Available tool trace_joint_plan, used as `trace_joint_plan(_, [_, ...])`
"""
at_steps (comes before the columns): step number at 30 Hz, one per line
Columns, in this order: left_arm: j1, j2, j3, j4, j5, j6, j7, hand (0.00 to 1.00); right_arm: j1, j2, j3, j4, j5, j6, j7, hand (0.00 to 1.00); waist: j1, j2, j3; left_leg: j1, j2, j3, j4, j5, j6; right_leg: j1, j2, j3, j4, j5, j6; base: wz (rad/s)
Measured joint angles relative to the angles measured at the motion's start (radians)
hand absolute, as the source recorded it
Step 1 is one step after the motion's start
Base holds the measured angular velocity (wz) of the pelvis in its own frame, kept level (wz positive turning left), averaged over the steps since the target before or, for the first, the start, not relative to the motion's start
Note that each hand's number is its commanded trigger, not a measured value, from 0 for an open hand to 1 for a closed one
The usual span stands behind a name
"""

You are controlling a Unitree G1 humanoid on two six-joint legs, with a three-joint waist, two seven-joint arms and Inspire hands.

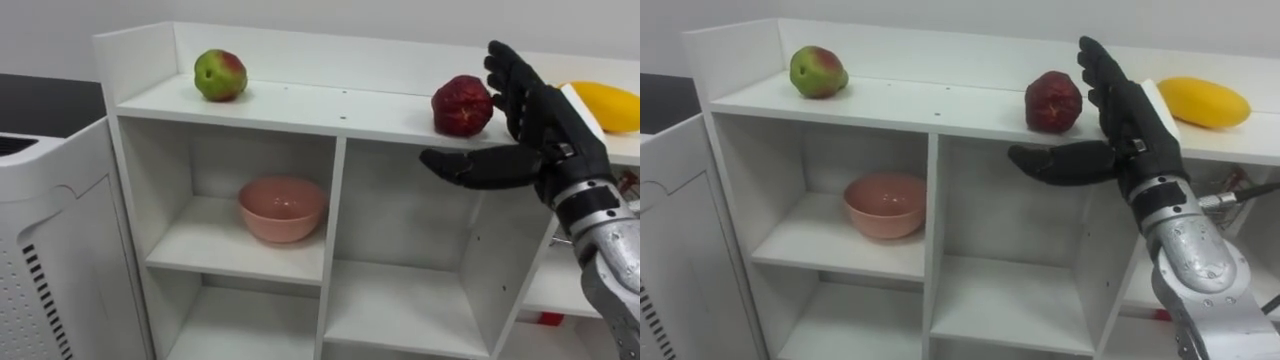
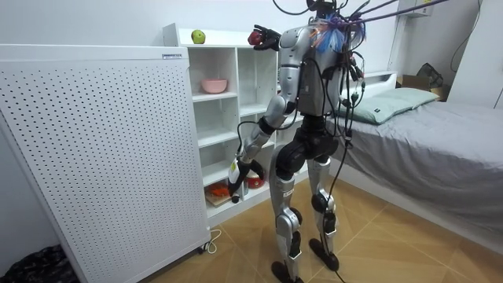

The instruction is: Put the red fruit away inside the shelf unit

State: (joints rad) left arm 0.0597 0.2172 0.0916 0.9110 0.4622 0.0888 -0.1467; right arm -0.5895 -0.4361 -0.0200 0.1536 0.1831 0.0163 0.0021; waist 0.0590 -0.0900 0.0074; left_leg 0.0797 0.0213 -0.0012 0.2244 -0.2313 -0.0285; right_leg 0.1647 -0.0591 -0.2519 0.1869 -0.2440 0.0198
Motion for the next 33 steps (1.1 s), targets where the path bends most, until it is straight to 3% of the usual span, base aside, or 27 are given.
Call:
trace_joint_plan(1, [-0.001, 0.0, 0.0, 0.0, 0.0, 0.0, 0.0, 0.0, 0.0, 0.0, 0.0, 0.0, -0.003, 0.0, 0.001, 0.8, 0.0, 0.0, 0.0, 0.0, 0.0, 0.0, 0.0, 0.0, 0.0, 0.0, 0.0, 0.0, 0.0, 0.0, 0.0, 0.0])
trace_joint_plan(2, [-0.002, 0.0, 0.0, 0.0, 0.0, 0.0, 0.0, 0.0, 0.0, 0.0, 0.0, 0.0, -0.006, 0.0, 0.002, 0.94, 0.0, 0.0, 0.0002, -0.001, 0.0, 0.0, 0.001, 0.0, 0.0, 0.0, 0.0, 0.0, 0.0, 0.0, 0.0, 0.0])
trace_joint_plan(3, [-0.002, 0.0, 0.0, 0.0, 0.0, 0.0, 0.0, 0.0, 0.0, 0.0, 0.0, 0.0, -0.005, 0.0, 0.002, 1.0, 0.0, 0.001, -0.0001, -0.003, 0.0, 0.001, 0.003, 0.0, 0.0, -0.001, 0.0, -0.001, 0.0, 0.0, 0.0, 0.0])
trace_joint_plan(12, [-0.015, 0.0, -0.014, 0.0, 0.0, 0.01, -0.001, 0.0, -0.005, 0.0, 0.0, 0.004, -0.072, 0.0, 0.001, 1.0, 0.002, 0.008, -0.0034, -0.012, 0.0, -0.002, 0.012, 0.0, 0.0, -0.006, 0.0, -0.004, 0.002, 0.001, -0.001, 0.0])
trace_joint_plan(17, [-0.018, -0.002, -0.023, 0.0, -0.002, 0.015, -0.016, 0.0, -0.062, 0.0, -0.001, 0.048, -0.081, 0.007, -0.001, 1.0, 0.0, 0.017, -0.007, -0.01, -0.001, -0.001, 0.012, 0.0, 0.0, -0.006, 0.0, -0.002, 0.002, 0.001, -0.001, 0.0])
trace_joint_plan(33, [-0.025, 0.001, -0.038, 0.002, -0.067, 0.015, -0.04, 0.0, -0.079, 0.0, 0.019, 0.047, -0.069, 0.007, 0.003, 1.0, 0.0, 0.016, -0.0067, 0.001, -0.001, -0.002, 0.006, 0.0, 0.0, 0.007, 0.0, -0.001, -0.002, 0.001, -0.001, 0.0])
